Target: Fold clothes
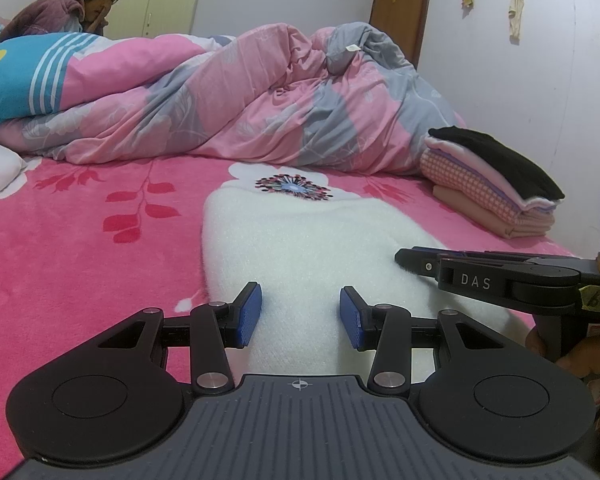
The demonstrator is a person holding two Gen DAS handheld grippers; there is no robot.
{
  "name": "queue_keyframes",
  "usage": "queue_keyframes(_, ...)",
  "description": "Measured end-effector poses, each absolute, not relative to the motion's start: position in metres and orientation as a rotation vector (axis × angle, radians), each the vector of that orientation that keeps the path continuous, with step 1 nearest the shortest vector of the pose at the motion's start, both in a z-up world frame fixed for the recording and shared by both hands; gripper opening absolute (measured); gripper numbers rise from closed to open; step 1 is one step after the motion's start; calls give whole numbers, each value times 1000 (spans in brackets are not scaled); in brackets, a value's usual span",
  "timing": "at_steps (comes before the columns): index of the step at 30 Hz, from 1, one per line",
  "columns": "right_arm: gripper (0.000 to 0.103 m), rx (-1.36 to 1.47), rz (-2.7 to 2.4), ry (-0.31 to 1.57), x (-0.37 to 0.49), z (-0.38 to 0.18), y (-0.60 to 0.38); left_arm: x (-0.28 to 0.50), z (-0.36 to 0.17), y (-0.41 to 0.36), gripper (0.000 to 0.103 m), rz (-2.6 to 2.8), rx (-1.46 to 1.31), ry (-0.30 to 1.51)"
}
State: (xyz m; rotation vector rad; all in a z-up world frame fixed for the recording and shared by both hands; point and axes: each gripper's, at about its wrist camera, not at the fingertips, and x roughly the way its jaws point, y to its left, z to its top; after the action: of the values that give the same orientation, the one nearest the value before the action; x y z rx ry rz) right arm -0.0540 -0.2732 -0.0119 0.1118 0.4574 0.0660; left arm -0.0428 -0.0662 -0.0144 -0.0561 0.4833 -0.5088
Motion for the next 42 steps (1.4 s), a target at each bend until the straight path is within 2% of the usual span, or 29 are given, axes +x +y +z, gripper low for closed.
queue_keyframes(11,10,102,65,465,-53,-10,-272,-43,-15,-67,43,-507,-53,483)
queue_keyframes(15,11,14,62,494,-50,1,-262,-43,-15,-65,43,-508,-69,488)
queue_keyframes(22,11,31,93,434,-48,18,-259,-43,-15,-63,43,-512,-77,489)
queue_keyframes(30,11,90,115,481,-35,-11,-270,-41,-15,-62,43,-524,-86,489)
queue_keyframes(42,11,96,115,471,-38,-12,-270,-42,-13,-65,43,-516,-72,495)
